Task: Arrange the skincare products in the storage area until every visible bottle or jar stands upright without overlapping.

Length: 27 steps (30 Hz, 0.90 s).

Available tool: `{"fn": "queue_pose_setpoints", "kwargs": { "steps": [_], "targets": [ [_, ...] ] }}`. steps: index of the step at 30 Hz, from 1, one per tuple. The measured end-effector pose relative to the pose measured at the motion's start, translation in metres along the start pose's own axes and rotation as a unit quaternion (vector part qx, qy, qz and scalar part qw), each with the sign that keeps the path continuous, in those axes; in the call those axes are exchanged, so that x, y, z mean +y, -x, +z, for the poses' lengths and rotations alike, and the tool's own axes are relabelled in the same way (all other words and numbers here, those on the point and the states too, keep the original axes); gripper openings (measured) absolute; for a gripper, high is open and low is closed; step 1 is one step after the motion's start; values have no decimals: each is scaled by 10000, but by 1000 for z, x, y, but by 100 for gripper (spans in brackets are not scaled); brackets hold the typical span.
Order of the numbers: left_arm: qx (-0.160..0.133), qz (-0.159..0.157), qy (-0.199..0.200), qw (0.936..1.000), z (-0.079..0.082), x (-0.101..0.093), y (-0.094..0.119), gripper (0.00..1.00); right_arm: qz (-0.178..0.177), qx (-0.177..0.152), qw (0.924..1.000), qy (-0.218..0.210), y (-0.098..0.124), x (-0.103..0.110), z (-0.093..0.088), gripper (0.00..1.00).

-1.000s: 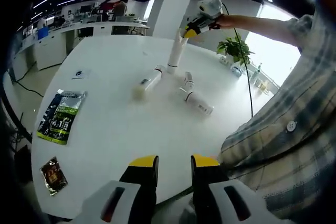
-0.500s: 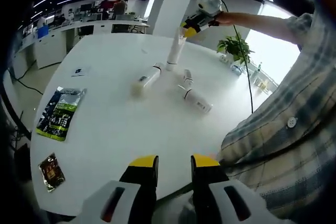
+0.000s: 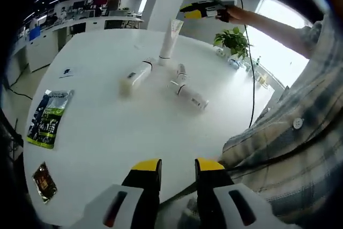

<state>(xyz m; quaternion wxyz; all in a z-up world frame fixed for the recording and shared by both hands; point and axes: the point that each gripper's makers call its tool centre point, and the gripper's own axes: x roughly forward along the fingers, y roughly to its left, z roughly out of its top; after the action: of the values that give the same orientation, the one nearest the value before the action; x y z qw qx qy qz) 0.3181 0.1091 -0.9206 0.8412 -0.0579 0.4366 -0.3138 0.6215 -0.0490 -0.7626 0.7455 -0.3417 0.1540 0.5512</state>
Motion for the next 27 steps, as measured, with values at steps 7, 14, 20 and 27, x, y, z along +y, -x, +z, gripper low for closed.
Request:
{"fn": "queue_pose_setpoints", "kwargs": {
  "steps": [7, 14, 20, 27],
  "targets": [
    [91, -253, -192, 9995, 15, -10, -11, 25, -423, 199, 9987, -220, 14, 27, -33, 41],
    [172, -356, -320, 9987, 22, -14, -18, 26, -742, 340, 9868, -1402, 8, 55, -65, 48],
    [263, -291, -294, 9988, 20, -7, -15, 26, -883, 354, 9741, -2050, -6, 77, -79, 53],
    [268, -168, -145, 9994, 28, 11, -8, 27, -784, 486, 9634, -2518, -18, 110, -86, 58]
  ]
}}
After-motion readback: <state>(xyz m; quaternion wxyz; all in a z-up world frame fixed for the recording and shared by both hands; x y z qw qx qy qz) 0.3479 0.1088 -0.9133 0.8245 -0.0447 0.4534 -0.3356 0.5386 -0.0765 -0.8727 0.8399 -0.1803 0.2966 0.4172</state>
